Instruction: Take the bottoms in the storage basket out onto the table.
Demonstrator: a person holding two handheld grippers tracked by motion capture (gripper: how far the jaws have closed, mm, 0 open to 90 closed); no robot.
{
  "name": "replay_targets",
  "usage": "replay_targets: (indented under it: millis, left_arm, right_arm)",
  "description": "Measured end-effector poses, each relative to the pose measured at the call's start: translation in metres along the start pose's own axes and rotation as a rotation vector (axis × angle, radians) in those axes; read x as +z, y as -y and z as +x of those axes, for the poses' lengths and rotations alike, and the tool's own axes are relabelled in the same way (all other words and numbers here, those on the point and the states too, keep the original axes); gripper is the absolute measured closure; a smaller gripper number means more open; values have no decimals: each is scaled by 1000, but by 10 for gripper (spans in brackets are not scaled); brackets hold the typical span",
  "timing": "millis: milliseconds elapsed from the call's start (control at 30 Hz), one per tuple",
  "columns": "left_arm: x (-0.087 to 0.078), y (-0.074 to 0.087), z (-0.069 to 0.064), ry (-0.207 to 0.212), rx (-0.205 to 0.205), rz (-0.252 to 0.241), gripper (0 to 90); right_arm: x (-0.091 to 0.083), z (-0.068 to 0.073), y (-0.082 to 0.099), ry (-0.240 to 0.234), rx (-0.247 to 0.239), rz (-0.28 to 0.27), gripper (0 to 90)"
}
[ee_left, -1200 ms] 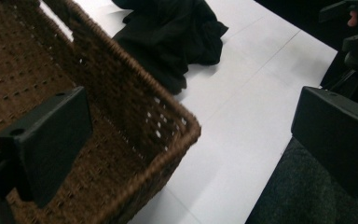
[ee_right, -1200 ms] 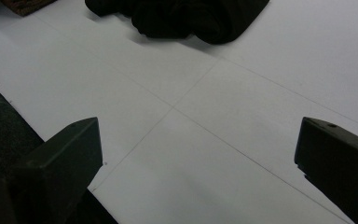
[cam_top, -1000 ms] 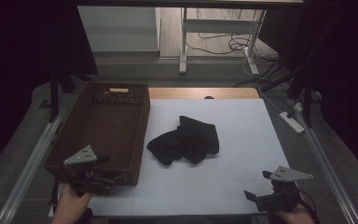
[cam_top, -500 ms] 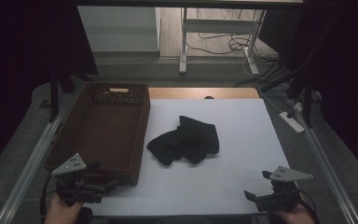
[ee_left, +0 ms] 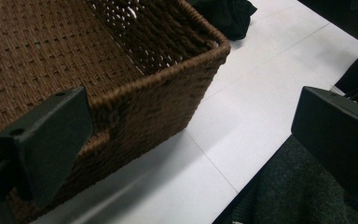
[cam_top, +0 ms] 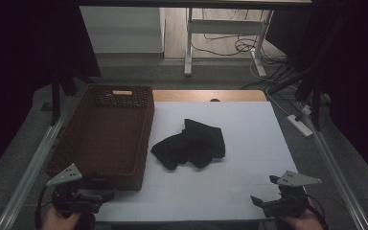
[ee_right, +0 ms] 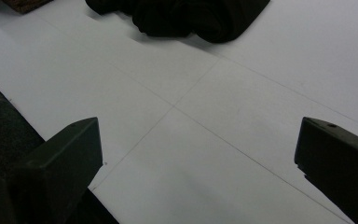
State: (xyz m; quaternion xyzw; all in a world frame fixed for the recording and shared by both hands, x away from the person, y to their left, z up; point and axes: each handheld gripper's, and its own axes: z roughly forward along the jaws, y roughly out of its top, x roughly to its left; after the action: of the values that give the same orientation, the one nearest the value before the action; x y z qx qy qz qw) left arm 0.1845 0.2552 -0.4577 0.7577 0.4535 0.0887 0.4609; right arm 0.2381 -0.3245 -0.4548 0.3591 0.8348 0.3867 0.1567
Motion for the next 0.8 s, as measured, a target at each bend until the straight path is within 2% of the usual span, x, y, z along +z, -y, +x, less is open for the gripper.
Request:
replay_targets:
  millis: [267,567,733,800]
  left_arm:
    - [-1,12,5,14,-1,9,0]
    - [2,24,13,-35,12,52,0]
    - [-1,27,15,-27,2,24,0]
    - [-1,28,15,-30,2,26,0]
  right_arm:
    - [0,0,0,1,-2,1,12]
    - [0,0,0,0,-2,-1,12]
    - [0,0,0,1,-3,2,12]
    - [0,0,0,1,-3,3,12]
